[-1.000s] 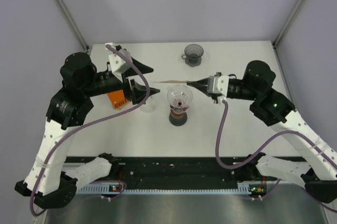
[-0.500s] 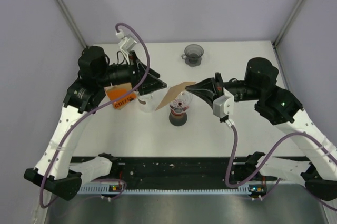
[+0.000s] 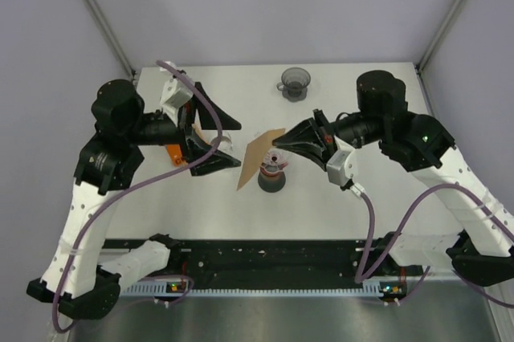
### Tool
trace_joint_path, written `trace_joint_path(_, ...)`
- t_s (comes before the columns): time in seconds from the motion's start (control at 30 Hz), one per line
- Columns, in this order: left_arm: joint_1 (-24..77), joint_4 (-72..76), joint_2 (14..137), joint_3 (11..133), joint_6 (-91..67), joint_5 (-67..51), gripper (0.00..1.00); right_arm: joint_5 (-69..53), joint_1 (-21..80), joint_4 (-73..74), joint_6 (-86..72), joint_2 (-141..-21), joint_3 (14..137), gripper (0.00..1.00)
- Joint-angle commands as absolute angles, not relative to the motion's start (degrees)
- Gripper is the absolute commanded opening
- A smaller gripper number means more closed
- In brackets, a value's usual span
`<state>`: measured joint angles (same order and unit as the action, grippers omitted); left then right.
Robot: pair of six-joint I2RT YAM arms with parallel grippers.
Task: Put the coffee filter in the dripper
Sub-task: Place the coffee filter in the coffee dripper.
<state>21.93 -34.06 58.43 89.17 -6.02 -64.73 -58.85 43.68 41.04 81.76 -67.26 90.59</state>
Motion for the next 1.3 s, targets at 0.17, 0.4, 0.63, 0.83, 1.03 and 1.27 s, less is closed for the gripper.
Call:
trace_joint_path(0.17, 22.1, -22.4, 68.4, 90.4, -7.9, -70.4, 0.99, -56.5, 49.7, 55.4, 97.3, -70.7, 98.6, 0.00)
trace_joint_path(0.4, 22.9, -22.7, 73.4, 89.5, -9.0, -80.6, 0.99, -53.3, 49.9, 60.5, 101.5, -73.5, 101.2, 0.00)
trace_joint_path(0.63, 24.6, -8.9, 72.9, 81.3, -18.1, -82.5, 0.98, -50.6, 49.9, 61.7, 103.8, -73.7, 102.3, 0.00)
trace_joint_path(0.83, 24.7, -6.4, 74.0, 79.2, -17.9, -79.5, 0.90, -50.5, 49.9, 61.6, 104.9, -73.8, 102.4, 0.00)
trace_joint_path(1.03, 24.9, -11.6, 73.4, 79.0, -12.2, -80.8, 0.74, -46.5, 49.8, 61.2, 104.4, -73.9, 102.0, 0.00)
trace_joint_path(1.27, 24.9, -13.7, 73.0, 78.7, -12.0, -81.1, 0.76, -43.8, 49.3, 55.6, 103.8, -75.1, 100.5, 0.00)
